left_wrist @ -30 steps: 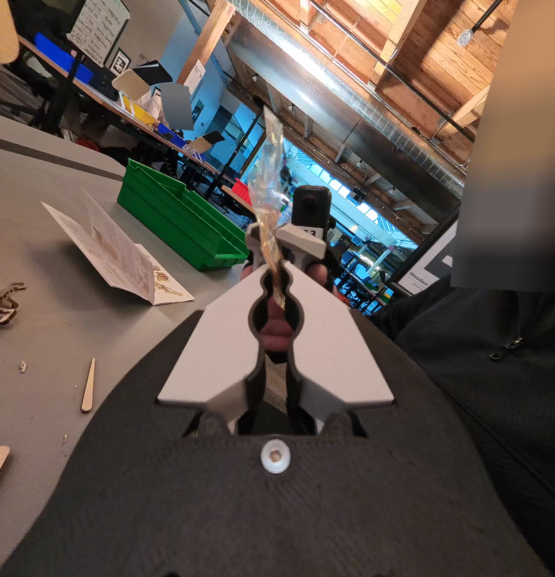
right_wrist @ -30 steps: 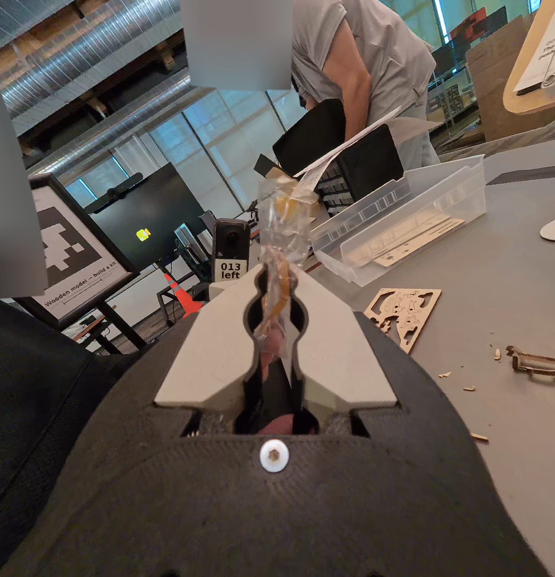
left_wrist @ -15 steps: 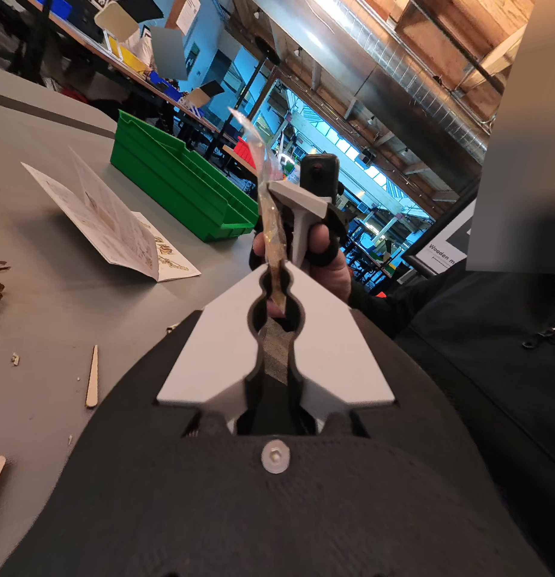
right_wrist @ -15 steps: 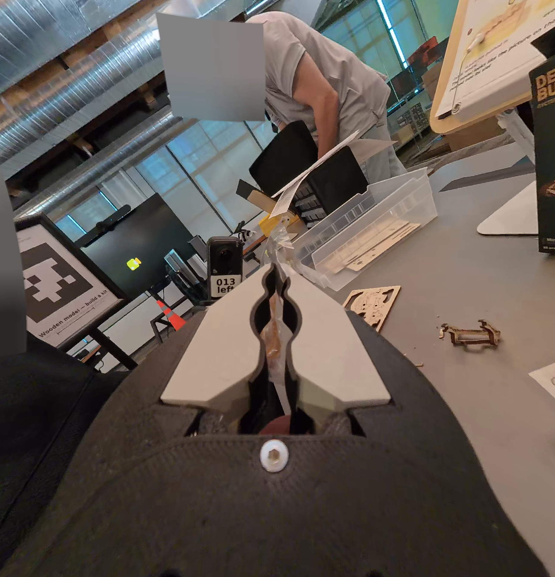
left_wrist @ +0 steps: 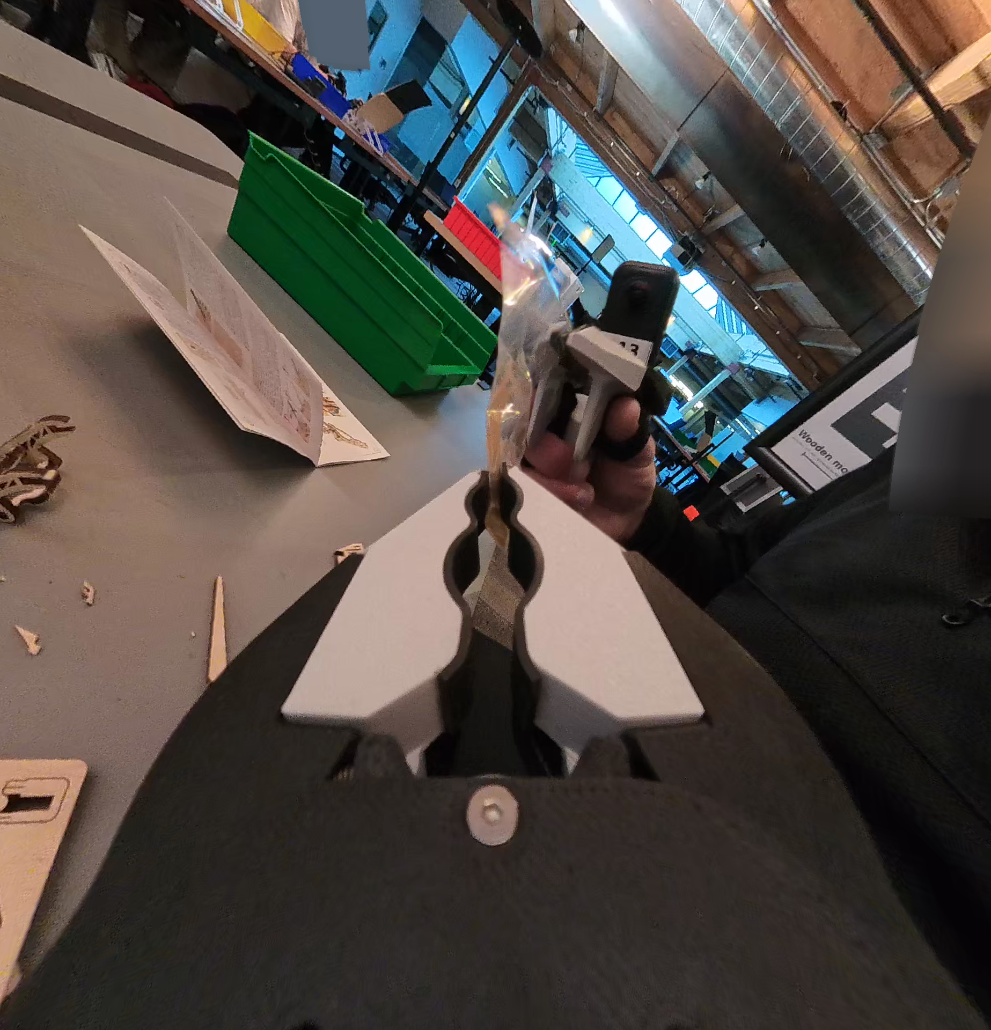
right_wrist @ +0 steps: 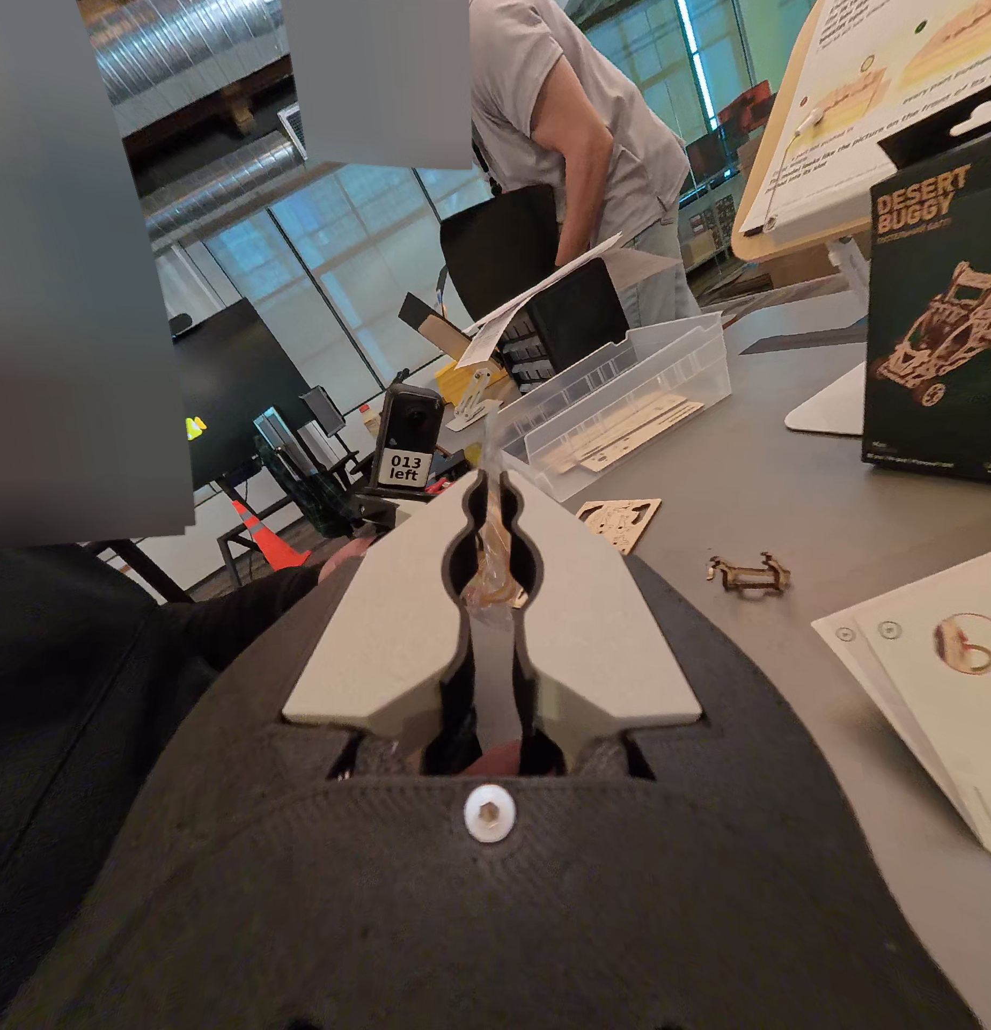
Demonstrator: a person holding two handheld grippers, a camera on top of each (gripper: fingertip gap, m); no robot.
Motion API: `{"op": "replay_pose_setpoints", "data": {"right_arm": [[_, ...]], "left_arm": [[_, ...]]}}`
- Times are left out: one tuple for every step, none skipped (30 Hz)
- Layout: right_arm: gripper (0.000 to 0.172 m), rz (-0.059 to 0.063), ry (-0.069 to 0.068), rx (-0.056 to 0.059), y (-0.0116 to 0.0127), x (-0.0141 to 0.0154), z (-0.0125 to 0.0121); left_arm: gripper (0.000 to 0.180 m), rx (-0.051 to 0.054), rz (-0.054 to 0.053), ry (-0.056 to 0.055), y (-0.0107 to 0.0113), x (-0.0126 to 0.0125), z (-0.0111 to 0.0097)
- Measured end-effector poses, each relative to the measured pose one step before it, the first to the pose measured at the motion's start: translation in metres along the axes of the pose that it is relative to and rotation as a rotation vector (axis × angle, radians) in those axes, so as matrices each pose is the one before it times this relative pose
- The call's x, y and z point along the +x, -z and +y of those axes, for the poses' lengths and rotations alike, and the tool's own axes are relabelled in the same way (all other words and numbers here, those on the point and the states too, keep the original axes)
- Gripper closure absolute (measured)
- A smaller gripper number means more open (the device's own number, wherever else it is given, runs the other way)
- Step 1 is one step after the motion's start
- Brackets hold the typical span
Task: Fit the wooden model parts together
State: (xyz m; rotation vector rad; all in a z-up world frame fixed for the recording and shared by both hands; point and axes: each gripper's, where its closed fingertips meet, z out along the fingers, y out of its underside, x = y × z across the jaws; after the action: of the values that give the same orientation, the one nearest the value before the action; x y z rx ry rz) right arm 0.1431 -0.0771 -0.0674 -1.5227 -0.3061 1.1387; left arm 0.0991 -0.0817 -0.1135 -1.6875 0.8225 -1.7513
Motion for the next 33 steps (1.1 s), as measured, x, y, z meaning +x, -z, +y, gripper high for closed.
{"op": "replay_pose_setpoints", "data": {"right_arm": [[0.167, 0.0059, 0.0136, -0.0028, 0.00278, 0.00174, -0.0025], [0.161, 0.0071, 0.0242, -0.0137, 0.00192, 0.00145, -0.00134], [0.155, 0.0038, 0.0299, -0.022, 0.00143, 0.00064, -0.00032], [0.155, 0.0055, 0.0306, -0.0235, 0.00101, 0.00068, -0.00007], [0.154, 0.0017, 0.031, -0.0213, 0.00047, 0.00007, -0.00001], [0.151, 0.0003, 0.0253, -0.031, -0.00024, 0.00013, 0.00173], [0.149, 0.0059, 0.0241, -0.0487, -0.00105, 0.00163, 0.00506], [0.15, 0.0217, 0.0303, -0.055, -0.00143, 0.00395, 0.00686], [0.152, 0.0271, 0.0347, -0.0385, -0.00122, 0.0044, 0.00526], [0.161, 0.0199, 0.0291, -0.0128, -0.00044, 0.00274, 0.00196], [0.167, 0.0067, 0.0169, 0.0029, -0.00009, 0.00058, -0.00046], [0.169, -0.0089, 0.004, 0.0056, 0.00005, -0.00165, -0.00109], [0.172, -0.014, 0.006, 0.0073, 0.0002, -0.00272, -0.00107], [0.172, -0.0061, 0.0191, 0.0061, 0.00052, -0.00233, -0.00086], [0.172, 0.006, 0.0285, 0.0018, 0.00085, -0.00102, -0.00047], [0.172, 0.0043, 0.0296, -0.0068, 0.00068, -0.00126, 0.00063], [0.172, 0.0065, 0.0323, -0.0022, 0.00091, -0.00126, -0.0002], [0.172, 0.0126, 0.0358, 0.0015, 0.00082, -0.00064, -0.00061], [0.172, 0.0043, 0.0313, 0.0025, 0.00054, -0.00179, -0.00095], [0.172, 0.0072, 0.0128, 0.0008, 0.00039, -0.00042, -0.00082], [0.169, -0.0022, 0.0, -0.0055, 0.00013, -0.00071, 0.00034], [0.168, -0.005, 0.005, -0.0027, 0.00017, -0.00105, 0.00007], [0.166, -0.0016, 0.0096, -0.0042, -0.00025, -0.00077, 0.00051], [0.16, -0.0018, 0.0047, -0.0067, -0.00056, -0.00038, 0.00077], [0.167, -0.0024, 0.0015, -0.0067, -0.00026, -0.00015, 0.00113], [0.172, 0.0022, 0.0051, -0.0039, -0.00018, 0.00063, 0.00107], [0.172, 0.0048, 0.0088, -0.0089, -0.00022, 0.00079, 0.00169], [0.172, 0.0056, 0.0147, -0.0057, 0.00008, 0.00043, 0.001], [0.172, -0.0027, 0.0162, -0.0028, 0.00038, -0.00103, 0.00034], [0.172, -0.001, 0.0172, -0.0051, 0.00033, -0.0009, 0.00048], [0.172, -0.0028, 0.0155, -0.0173, -0.00013, -0.00115, 0.00241], [0.172, -0.0104, 0.0106, -0.0188, -0.00027, -0.00197, 0.00267], [0.172, -0.0141, -0.0032, -0.0116, -0.00025, -0.00212, 0.00199]], "left_arm": [[0.18, -0.012, 0.0039, -0.0061, -0.00062, -0.00009, 0.00088], [0.18, -0.021, 0.0096, -0.0079, -0.00139, 0.00127, 0.00194], [0.18, -0.0266, -0.0044, -0.0093, -0.00178, -0.00065, 0.00265], [0.18, -0.0223, -0.0057, -0.0128, -0.0019, -0.00075, 0.00221], [0.18, -0.0187, 0.0058, -0.0067, -0.00192, 0.00068, 0.00181], [0.18, -0.0092, 0.0101, -0.0024, -0.00167, 0.00111, 0.00051], [0.18, 0.0018, 0.0072, -0.0024, -0.00132, 0.0006, -0.00103], [0.18, -0.0013, 0.0115, -0.0018, -0.00141, 0.00123, -0.00048], [0.18, -0.008, 0.0122, -0.0077, -0.00184, 0.00151, 0.00076], [0.18, -0.0119, -0.0006, -0.0074, -0.00191, -0.00028, 0.0015], [0.18, -0.008, -0.0012, -0.0044, -0.00173, -0.00049, 0.00082], [0.18, -0.0045, 0.0012, -0.002, -0.00145, -0.00035, 0.00046], [0.18, -0.0038, -0.0083, -0.0014, -0.00105, -0.0019, 0.00033], [0.18, -0.0037, -0.0136, 0.0001, -0.00053, -0.00283, 0.00037], [0.18, 0.0005, -0.0013, 0.0026, -0.00042, -0.001, -0.00036], [0.18, -0.0008, -0.004, -0.0004, -0.00028, -0.00099, -0.0001], [0.18, -0.0011, -0.0166, -0.0057, -0.00027, -0.00277, -0.00006], [0.18, 0.0011, -0.0006, 0.0008, -0.00049, -0.00054, -0.00058], [0.18, -0.0007, 0.0028, 0.0024, -0.00095, -0.00018, -0.00032], [0.18, -0.0041, -0.0061, -0.0017, -0.00085, -0.00148, 0.00031], [0.18, -0.0079, -0.0114, -0.0021, -0.00077, -0.00239, 0.00083], [0.18, -0.0097, 0.0042, -0.0039, -0.00109, 0.00023, 0.00104], [0.18, -0.0075, 0.0075, -0.0061, -0.00126, 0.00116, 0.00069], [0.18, -0.0119, 0.002, -0.0053, -0.00145, 0.00069, 0.00113], [0.18, -0.0138, 0.0016, -0.0057, -0.00158, 0.00063, 0.00123], [0.18, -0.0092, -0.0003, -0.0047, -0.00141, 0.00019, 0.0007], [0.18, -0.003, -0.0026, -0.0001, -0.00088, -0.00043, -0.0002], [0.18, -0.0042, -0.0016, 0.0039, -0.0005, -0.00075, 0.00024], [0.18, -0.0018, -0.003, 0.002, -0.0001, -0.00096, 0.0001], [0.18, 0.0022, -0.002, 0.0017, 0.00003, -0.0007, -0.00054], [0.18, 0.0019, 0.0011, 0.0006, -0.00008, -0.00004, -0.00043], [0.18, -0.0028, -0.0019, -0.0031, -0.00031, -0.0003, 0.00031], [0.18, -0.0056, -0.005, -0.0074, -0.00043, -0.00074, 0.00071]]}}
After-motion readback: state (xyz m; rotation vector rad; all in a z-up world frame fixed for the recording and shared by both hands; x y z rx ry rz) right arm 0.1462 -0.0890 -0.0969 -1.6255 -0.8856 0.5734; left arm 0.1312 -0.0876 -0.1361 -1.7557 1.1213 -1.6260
